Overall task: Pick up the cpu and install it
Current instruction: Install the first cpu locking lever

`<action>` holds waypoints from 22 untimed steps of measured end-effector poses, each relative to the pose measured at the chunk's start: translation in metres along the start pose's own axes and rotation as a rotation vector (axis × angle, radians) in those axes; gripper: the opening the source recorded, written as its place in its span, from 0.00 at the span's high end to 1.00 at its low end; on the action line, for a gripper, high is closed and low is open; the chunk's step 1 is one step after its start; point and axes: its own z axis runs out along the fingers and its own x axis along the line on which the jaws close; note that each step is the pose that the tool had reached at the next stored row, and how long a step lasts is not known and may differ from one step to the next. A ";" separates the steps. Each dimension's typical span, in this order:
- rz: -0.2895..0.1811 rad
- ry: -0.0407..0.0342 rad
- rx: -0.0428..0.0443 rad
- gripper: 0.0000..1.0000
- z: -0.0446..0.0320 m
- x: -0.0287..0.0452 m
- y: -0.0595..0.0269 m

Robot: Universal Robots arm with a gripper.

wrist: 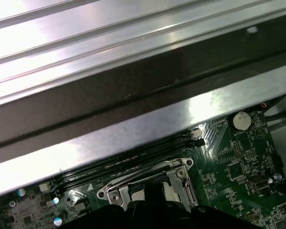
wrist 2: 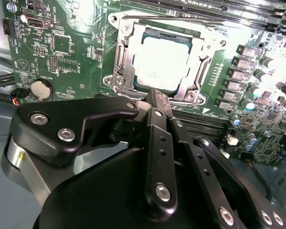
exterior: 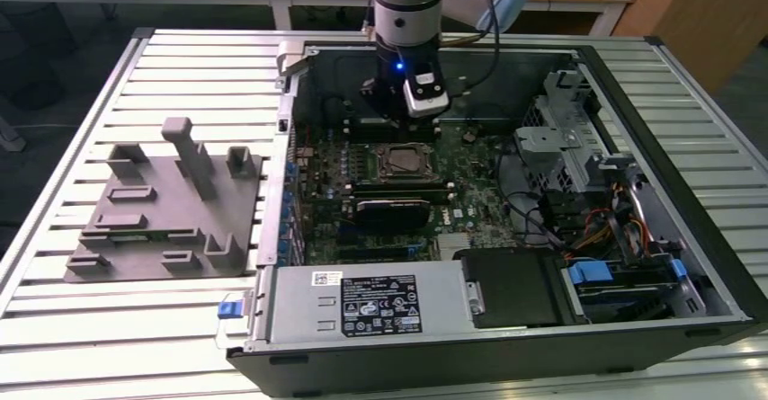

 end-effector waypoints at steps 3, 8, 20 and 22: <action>-0.012 0.0014 0.0029 0.89 0.0001 -0.0004 -0.0011; -0.016 0.0016 0.0026 0.89 0.0006 -0.0039 -0.0111; -0.120 0.0051 -0.0049 0.89 0.0034 -0.0070 -0.0204; -0.173 0.0068 -0.0085 0.89 0.0041 -0.0069 -0.0204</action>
